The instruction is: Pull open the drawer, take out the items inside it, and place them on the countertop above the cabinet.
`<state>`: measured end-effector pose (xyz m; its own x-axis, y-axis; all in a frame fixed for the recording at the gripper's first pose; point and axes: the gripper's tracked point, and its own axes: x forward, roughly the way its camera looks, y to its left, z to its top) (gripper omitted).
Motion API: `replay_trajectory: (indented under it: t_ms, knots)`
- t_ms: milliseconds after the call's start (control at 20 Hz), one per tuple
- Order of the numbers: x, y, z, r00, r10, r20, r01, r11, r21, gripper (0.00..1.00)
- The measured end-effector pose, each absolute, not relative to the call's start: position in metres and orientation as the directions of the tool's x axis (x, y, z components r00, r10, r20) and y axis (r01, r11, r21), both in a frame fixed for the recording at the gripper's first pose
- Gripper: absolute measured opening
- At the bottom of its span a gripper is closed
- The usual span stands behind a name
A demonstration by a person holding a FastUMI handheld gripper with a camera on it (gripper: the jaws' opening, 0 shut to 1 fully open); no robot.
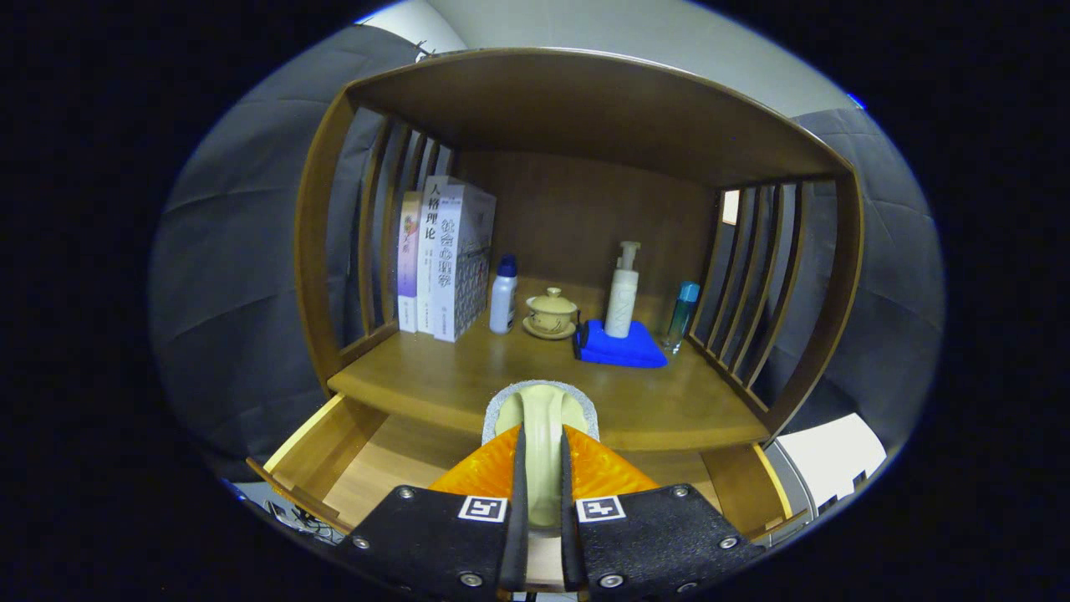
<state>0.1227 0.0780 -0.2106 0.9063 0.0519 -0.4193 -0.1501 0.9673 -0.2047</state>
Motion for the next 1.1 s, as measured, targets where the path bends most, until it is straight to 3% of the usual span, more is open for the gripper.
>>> replay_trajectory:
  t_ms: [550,1100]
  knots:
    - [0.222,0.065,-0.190,0.958,0.052,-0.283,-0.109,0.976,-0.190,0.16]
    - [0.271,0.061,-0.254,0.924,0.067,-0.376,-0.135,0.978,-0.157,0.19]
